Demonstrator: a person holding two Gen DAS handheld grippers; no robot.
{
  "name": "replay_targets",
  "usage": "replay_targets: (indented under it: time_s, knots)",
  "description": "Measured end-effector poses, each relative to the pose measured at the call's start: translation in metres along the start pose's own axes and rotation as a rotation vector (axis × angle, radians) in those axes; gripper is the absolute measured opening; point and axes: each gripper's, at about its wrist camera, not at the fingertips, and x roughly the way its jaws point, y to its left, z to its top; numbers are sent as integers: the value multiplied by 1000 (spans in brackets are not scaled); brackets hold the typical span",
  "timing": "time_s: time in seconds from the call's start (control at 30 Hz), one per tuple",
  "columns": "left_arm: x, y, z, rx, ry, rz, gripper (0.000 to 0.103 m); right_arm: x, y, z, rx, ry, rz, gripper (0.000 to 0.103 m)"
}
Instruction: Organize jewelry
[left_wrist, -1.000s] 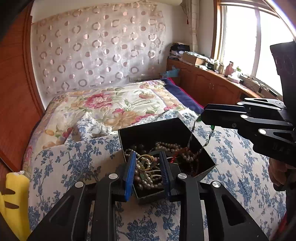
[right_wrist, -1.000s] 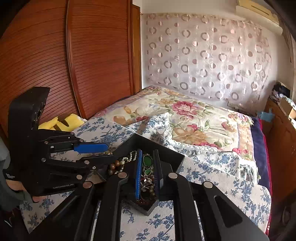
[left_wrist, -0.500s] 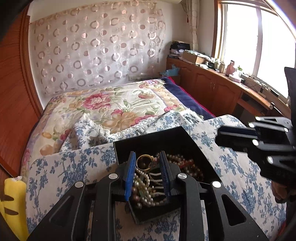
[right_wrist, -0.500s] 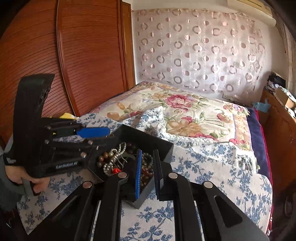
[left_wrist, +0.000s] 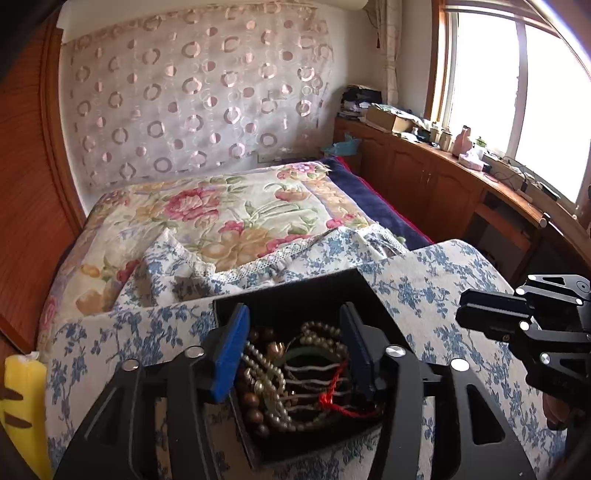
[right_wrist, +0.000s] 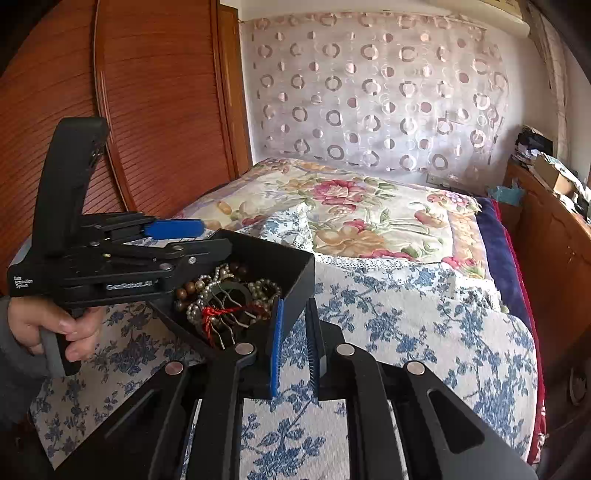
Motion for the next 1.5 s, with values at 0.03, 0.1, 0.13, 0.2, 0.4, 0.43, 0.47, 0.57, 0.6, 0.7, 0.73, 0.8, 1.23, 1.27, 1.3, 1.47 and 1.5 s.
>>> replay_targets:
  time_s: [0.03,0.1,0.13,0.2,0.4,0.43,0.47,0.57,0.6,0.7,0.73,0.8,1.23,1.27,1.3,1.47,1.5]
  knots:
    - [-3,0,-2,-2,-3,4,59,-2,0,-1,4,-2,-4,14]
    - [-10,0,-6,-9,-7,19,68,-5,2,-4,12,-8,-10,14]
    - [-15,1,-10,-15,-10,24,71,-7,2,-5,15,-10,-12,14]
    - [-22,2,-15,-22,-14,38,82,-11,4,-9,28,-18,-19,14]
    - [-53,6,-31,-41,-46,70,95,-23,10,-18,68,-39,-54,31]
    - [-60,6,-35,-41,-54,84,95,-24,11,-19,73,-44,-59,36]
    - [-65,6,-38,-39,-56,94,95,-27,12,-20,77,-52,-72,36]
    - [-80,7,-47,-49,-65,112,95,-35,13,-23,97,-66,-85,40]
    - [-85,7,-48,-52,-70,113,95,-37,13,-22,102,-70,-89,45]
    - [-100,7,-53,-53,-86,134,95,-46,16,-24,107,-91,-109,56]
    - [-106,6,-54,-51,-95,148,95,-49,17,-24,108,-97,-112,60]
    - [-118,6,-56,-56,-111,164,95,-57,20,-24,110,-115,-121,67]
    - [-184,1,-62,-91,-197,204,95,-119,37,-26,123,-257,-157,100]
    - [-187,1,-63,-93,-199,206,95,-123,38,-27,126,-263,-164,100]
    - [-189,1,-65,-97,-201,208,95,-126,40,-28,130,-266,-171,100]
    - [-195,0,-70,-94,-206,213,95,-136,46,-36,145,-281,-171,100]
    - [-196,-1,-71,-92,-206,213,95,-137,47,-37,146,-283,-171,100]
